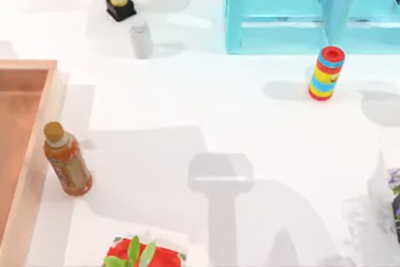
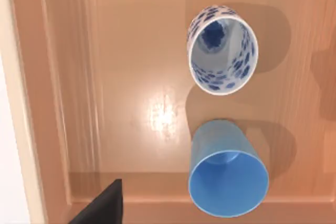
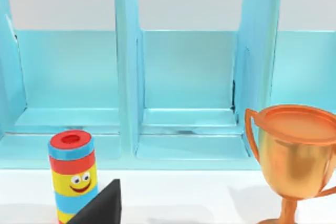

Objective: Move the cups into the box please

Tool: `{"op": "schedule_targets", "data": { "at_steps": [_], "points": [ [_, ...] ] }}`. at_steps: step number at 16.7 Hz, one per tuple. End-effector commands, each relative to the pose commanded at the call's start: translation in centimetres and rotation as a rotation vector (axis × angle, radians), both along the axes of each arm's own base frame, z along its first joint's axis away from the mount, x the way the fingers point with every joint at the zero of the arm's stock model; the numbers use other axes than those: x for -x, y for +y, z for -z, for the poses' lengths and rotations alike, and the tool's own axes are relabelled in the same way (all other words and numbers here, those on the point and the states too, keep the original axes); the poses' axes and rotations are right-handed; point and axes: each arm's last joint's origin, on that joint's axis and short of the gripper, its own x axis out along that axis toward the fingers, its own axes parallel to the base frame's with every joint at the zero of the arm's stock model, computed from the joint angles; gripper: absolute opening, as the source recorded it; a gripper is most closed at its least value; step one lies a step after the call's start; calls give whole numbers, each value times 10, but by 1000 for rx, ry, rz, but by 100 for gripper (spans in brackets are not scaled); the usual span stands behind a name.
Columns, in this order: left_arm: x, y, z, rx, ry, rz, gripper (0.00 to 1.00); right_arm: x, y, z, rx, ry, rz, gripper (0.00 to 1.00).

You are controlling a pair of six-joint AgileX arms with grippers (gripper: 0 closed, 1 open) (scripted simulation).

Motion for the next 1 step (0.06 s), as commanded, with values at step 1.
{"op": "schedule_targets", "data": {
  "at_steps": [1],
  "points": [
    [0,0,-1,0,0,0,100,0,0,0,0,0,0,100]
  ]
}}
